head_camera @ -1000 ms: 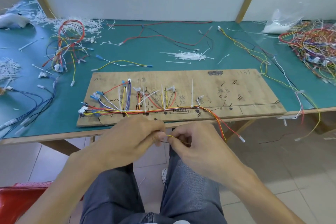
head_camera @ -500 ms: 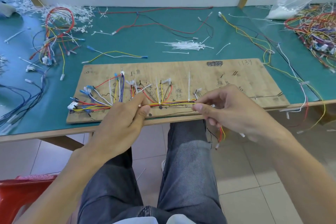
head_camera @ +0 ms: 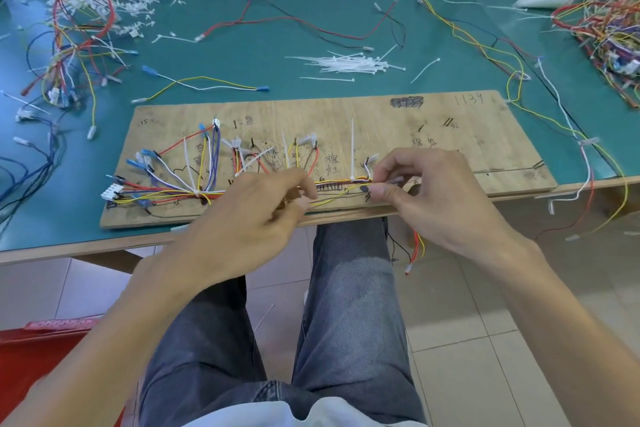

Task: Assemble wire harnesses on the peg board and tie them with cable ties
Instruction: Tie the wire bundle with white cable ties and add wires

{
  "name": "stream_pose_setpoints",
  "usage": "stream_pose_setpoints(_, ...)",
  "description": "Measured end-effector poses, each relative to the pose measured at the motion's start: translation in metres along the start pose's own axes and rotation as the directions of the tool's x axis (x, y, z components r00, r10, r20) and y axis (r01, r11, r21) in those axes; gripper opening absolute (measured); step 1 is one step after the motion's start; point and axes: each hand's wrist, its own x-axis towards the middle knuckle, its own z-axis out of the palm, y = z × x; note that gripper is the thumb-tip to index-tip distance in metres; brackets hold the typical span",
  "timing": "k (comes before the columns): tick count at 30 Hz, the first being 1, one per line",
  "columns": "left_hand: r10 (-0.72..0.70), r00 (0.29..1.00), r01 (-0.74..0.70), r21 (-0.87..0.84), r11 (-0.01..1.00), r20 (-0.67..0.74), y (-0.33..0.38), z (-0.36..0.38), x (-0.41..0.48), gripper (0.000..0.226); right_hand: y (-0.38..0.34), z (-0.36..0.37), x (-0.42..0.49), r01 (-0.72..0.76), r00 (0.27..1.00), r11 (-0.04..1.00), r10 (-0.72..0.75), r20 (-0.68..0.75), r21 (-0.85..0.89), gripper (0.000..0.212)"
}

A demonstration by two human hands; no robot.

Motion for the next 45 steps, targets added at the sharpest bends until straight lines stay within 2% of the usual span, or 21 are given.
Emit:
stream_pose_setpoints(2, -0.018, 0.997, 0.017, -0.001, 1.0, -0.082, 0.005, 0.008, 0.01, 0.005, 0.003, 0.004, -0.002, 0.009, 0.999, 1.0, -0.009, -0.049, 0.009, 0.014)
stream_pose_setpoints(5, -0.118, 0.972, 0.118, -0.01, 0.993, -0.203, 0.004, 0.015, 0.01, 0.012, 0.006, 0.008, -0.004, 0.025, 0.995, 0.998, -0.019, -0.099, 0.056, 0.015)
stream_pose_setpoints(9, -0.219, 0.939, 0.219, -0.027, 0.975, -0.264, 0.001, 0.02, 0.002, 0.02, 0.01, 0.014, -0.005, 0.007, 0.993, 0.996, 0.003, -0.117, 0.084, 0.013)
stream_pose_setpoints(14, -0.291, 0.838, 0.2, -0.236, 0.951, -0.462, 0.001, 0.025, -0.005, 0.024, 0.014, 0.023, -0.004, -0.032, 0.988, 0.982, 0.059, -0.142, 0.184, 0.014)
stream_pose_setpoints(16, -0.273, 0.82, 0.181, -0.224, 0.958, -0.503, 0.002, 0.029, -0.008, 0.014, 0.015, 0.025, -0.003, -0.031, 0.985, 0.983, 0.061, -0.159, 0.183, 0.016)
stream_pose_setpoints(18, -0.185, 0.826, 0.162, -0.091, 0.983, -0.533, -0.001, 0.031, -0.011, 0.012, 0.015, 0.026, -0.002, -0.001, 0.986, 0.984, 0.03, -0.163, 0.176, 0.018)
stream_pose_setpoints(24, 0.075, 0.901, 0.011, 0.196, 0.981, -0.428, -0.011, 0.035, -0.017, 0.011, 0.021, 0.021, -0.005, 0.1, 0.985, 0.995, -0.098, -0.143, 0.003, 0.017)
stream_pose_setpoints(27, 0.099, 0.921, 0.0, 0.255, 0.967, -0.377, -0.014, 0.03, -0.014, 0.01, 0.021, 0.022, -0.006, 0.123, 0.981, 0.984, -0.14, -0.137, -0.131, 0.012)
stream_pose_setpoints(32, 0.058, 0.95, 0.052, 0.339, 0.939, -0.306, -0.012, 0.024, -0.016, 0.008, 0.019, 0.019, -0.001, 0.167, 0.979, 0.965, -0.187, -0.084, -0.201, 0.018)
stream_pose_setpoints(35, 0.008, 0.947, 0.113, 0.356, 0.928, -0.32, -0.014, 0.019, -0.014, 0.014, 0.022, 0.018, 0.0, 0.259, 0.959, 0.938, -0.278, -0.052, -0.229, 0.013)
stream_pose_setpoints(37, -0.003, 0.953, 0.116, 0.359, 0.926, -0.302, -0.015, 0.017, -0.011, 0.017, 0.026, 0.02, -0.001, 0.265, 0.952, 0.938, -0.292, -0.097, -0.225, 0.007)
stream_pose_setpoints(41, -0.032, 0.955, 0.112, 0.259, 0.959, -0.295, -0.023, 0.013, -0.008, 0.019, 0.033, 0.031, -0.006, 0.273, 0.923, 0.937, -0.319, -0.215, -0.218, 0.009)
stream_pose_setpoints(45, -0.032, 0.952, 0.086, 0.166, 0.982, -0.304, -0.028, 0.012, -0.012, 0.015, 0.034, 0.035, -0.011, 0.294, 0.902, 0.918, -0.358, -0.24, -0.264, 0.014)
